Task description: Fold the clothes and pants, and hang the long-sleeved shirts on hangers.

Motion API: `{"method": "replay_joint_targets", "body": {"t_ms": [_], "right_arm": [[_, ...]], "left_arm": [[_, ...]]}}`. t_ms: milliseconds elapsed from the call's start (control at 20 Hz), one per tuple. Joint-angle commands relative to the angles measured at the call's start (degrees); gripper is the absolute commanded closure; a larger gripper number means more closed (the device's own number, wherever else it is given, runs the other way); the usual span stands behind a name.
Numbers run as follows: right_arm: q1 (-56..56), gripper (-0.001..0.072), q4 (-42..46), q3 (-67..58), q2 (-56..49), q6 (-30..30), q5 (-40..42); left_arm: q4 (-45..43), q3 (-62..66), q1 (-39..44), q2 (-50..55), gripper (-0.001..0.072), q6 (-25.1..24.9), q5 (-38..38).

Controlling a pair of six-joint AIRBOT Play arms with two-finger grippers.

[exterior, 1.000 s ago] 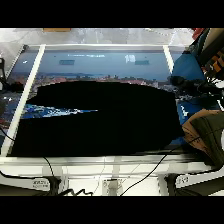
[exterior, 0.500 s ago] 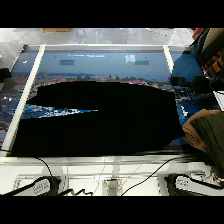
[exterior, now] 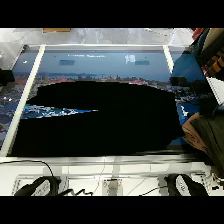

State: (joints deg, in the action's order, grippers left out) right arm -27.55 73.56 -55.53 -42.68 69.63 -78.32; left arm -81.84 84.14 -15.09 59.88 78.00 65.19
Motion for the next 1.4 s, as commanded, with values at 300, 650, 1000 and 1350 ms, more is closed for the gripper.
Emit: {"method": "replay_joint_targets", "body": {"t_ms": [300,650,1000,1350], "right_arm": [[-0.31,0.0405,0.50,34.64,26.01,26.25,10.51],[-0.31,0.0229,2.58,36.17,15.19,49.18,23.56],[-0.33,0.0229,-7.32,36.13,-3.21,43.12,34.12],[-0.33,0.0274,-7.32,36.13,-5.49,36.70,43.65]], "left_arm": [[1.07,-4.74,3.91,-4.96,0.0695,-0.44,0.66],[1.53,-10.03,3.91,-4.92,0.0695,-0.44,-0.04],[1.33,-11.47,3.91,-4.90,0.0695,-0.44,-0.04],[1.22,-12.52,3.89,-3.48,0.0695,-0.44,-3.30]]}}
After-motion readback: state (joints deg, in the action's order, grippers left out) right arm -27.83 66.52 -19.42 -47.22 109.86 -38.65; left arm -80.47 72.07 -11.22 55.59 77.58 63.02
